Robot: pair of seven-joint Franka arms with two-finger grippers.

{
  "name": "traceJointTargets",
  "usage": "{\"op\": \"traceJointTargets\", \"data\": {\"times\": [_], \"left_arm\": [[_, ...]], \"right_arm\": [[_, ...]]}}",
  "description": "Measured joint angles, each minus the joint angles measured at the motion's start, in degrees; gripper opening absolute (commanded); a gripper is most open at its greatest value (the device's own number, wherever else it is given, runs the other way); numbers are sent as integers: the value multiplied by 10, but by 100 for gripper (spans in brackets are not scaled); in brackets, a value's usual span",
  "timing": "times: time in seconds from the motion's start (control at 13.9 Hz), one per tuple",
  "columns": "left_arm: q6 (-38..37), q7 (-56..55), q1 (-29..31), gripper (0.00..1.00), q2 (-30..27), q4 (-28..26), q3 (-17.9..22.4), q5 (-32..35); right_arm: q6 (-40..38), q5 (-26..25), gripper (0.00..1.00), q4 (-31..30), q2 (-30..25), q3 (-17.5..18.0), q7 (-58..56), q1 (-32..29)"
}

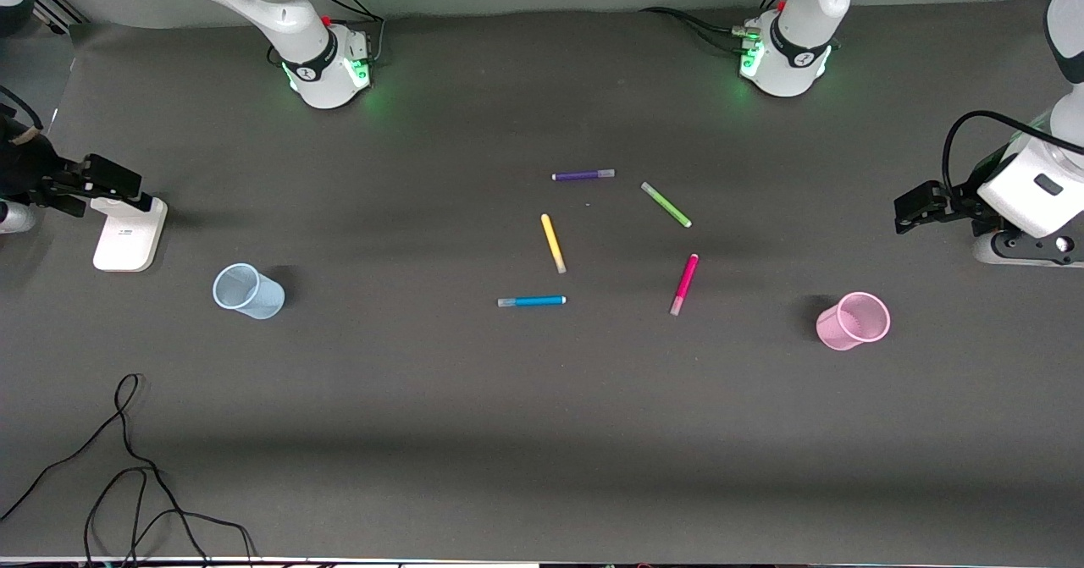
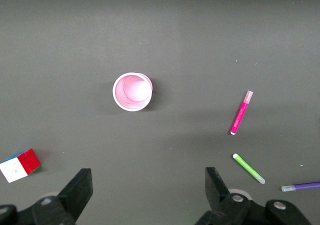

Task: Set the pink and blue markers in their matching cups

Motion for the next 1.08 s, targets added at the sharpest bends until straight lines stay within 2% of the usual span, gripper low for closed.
{"op": "traceJointTargets", "data": {"times": [0.86, 1.08], "left_arm": [[0, 0, -1, 100, 2, 8, -1, -1], [-8, 1, -15, 100, 4, 8, -24, -1]], "right_arm": [[-46, 16, 100, 31, 4, 12, 4, -3], [-54, 19, 100, 48, 21, 15, 64, 25]]}}
